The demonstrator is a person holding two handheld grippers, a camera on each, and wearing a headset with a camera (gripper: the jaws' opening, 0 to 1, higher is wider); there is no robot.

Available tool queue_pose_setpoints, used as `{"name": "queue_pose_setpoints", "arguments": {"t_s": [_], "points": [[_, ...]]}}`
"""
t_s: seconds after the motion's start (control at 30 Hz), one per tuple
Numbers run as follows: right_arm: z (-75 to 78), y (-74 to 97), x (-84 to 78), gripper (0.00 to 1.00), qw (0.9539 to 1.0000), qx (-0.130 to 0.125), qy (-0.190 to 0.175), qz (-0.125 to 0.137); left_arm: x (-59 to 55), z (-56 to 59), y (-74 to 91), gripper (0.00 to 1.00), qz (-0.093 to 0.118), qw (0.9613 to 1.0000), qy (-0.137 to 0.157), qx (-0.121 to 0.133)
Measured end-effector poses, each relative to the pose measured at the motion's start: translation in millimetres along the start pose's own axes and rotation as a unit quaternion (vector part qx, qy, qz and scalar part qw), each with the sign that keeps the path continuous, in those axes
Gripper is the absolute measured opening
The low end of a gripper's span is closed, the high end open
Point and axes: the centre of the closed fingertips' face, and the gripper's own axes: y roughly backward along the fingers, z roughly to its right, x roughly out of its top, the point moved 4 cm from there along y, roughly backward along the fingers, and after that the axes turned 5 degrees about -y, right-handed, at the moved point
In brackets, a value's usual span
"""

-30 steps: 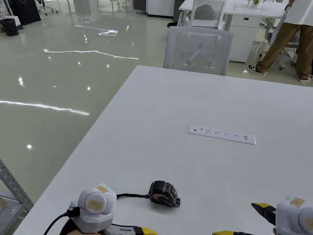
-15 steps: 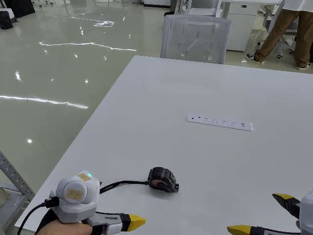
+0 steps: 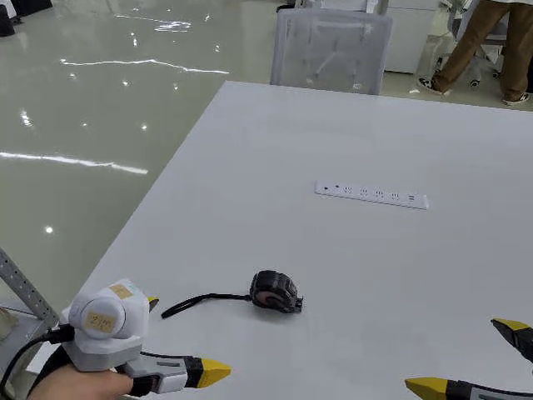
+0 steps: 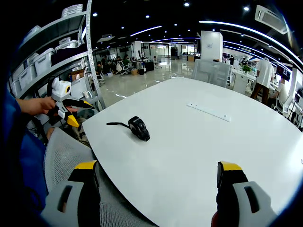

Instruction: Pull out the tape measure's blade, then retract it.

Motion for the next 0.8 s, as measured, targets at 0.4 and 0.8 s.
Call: {"name": "queue_pose_setpoints", "arguments": {"t_s": [0.4,0.8], "points": [[-0.9,3.2,0.0,1.0,1.0,-0.005,0.003,-0.001,-9.6,-19.9,13.6,1.0,-0.011,0.9997,-0.021,0.003],[-4.2,4.0,-1.2,1.0,1.0,-0.006,0.001,-0.004,-10.5,-25.5,23.9,1.0,-0.007,0.9997,-0.021,0.005]]}}
